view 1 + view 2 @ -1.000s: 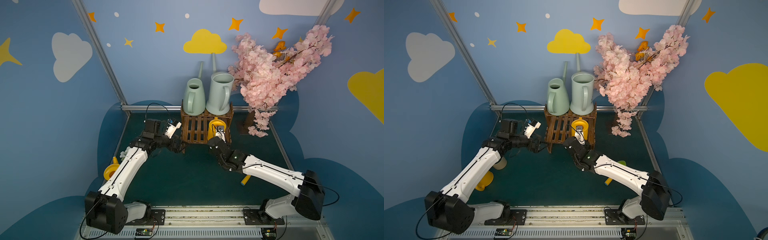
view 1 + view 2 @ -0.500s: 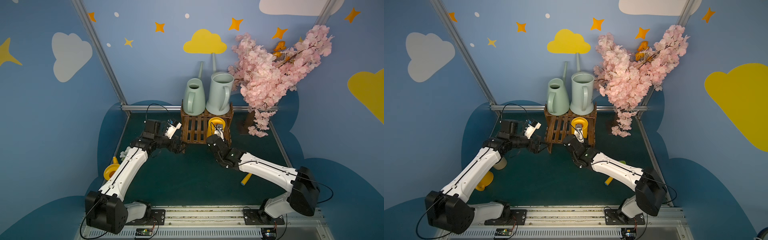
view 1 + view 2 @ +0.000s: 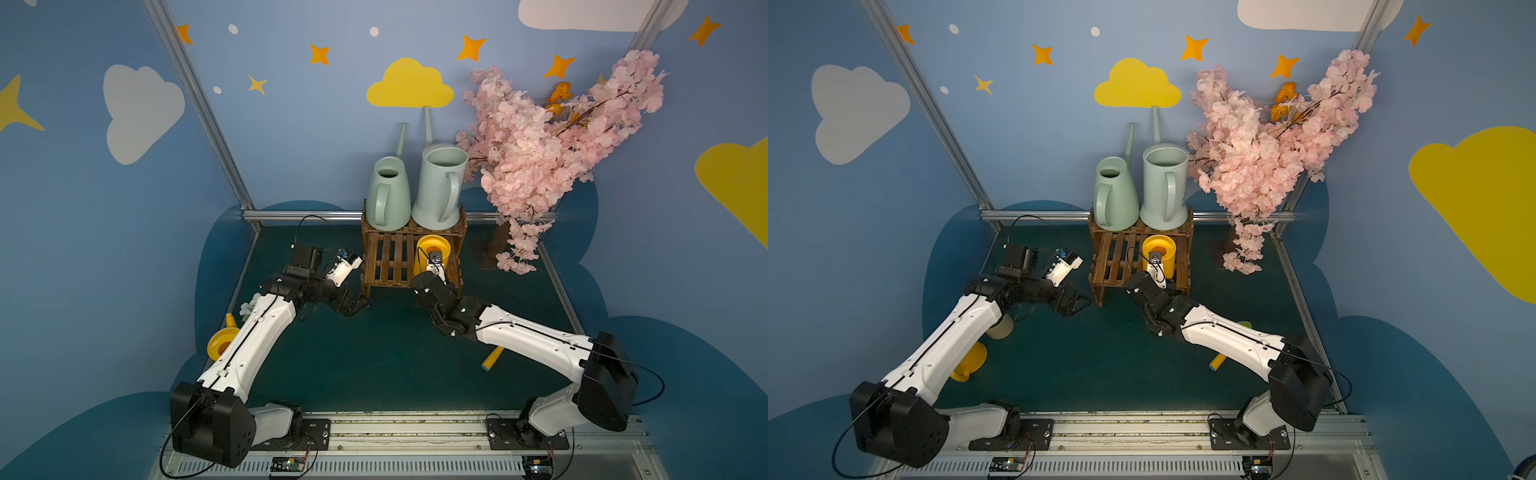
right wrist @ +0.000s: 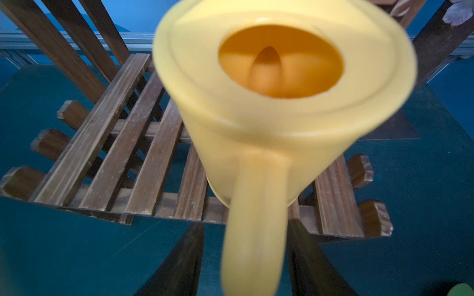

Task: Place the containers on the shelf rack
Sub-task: 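Place the container on the shelf, then pick up a container from the corner of the board.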

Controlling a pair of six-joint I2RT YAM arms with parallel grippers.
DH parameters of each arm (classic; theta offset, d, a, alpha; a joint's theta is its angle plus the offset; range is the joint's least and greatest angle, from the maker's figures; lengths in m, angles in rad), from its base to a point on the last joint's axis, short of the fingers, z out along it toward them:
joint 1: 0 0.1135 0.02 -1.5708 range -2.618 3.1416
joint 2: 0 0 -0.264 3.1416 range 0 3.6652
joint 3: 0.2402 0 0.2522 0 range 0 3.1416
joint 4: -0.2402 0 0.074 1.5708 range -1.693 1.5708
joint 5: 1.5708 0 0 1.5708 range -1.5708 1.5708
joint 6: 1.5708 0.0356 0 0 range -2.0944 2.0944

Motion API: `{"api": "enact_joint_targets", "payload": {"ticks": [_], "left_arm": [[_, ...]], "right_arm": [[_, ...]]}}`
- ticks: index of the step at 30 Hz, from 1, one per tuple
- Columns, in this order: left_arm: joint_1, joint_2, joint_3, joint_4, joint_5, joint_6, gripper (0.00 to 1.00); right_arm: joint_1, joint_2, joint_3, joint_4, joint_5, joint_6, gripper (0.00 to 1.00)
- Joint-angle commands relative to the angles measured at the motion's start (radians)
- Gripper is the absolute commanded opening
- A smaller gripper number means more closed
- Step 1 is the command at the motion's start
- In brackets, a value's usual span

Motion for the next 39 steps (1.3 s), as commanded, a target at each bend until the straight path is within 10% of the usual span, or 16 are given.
{"api": "enact_joint_targets", "payload": {"ticks": [1, 15, 26, 32, 39], "left_arm": [[0.009, 0.029, 0.057, -0.224, -0.099, 0.092, 1.0], [0.243, -0.149, 0.046, -0.58, -0.367, 0.211, 1.0], [0.807, -0.311, 0.038, -0.748, -0.371, 0.406, 1.0], [1.158, -0.296, 0.009, -0.721, -0.192, 0.541, 1.0], [1.294, -0.293, -0.115, -0.551, -0.108, 0.523, 0.99]], "right_arm": [[0.006, -0.062, -0.005, -0.025, 0.002, 0.016, 0.6], [0.052, -0.261, -0.073, -0.13, -0.032, 0.018, 0.93], [0.057, -0.429, -0.162, -0.199, -0.066, 0.009, 0.96], [0.057, -0.466, -0.191, -0.209, -0.083, -0.016, 0.97], [0.056, -0.508, -0.212, -0.235, -0.084, -0.001, 0.97]]}}
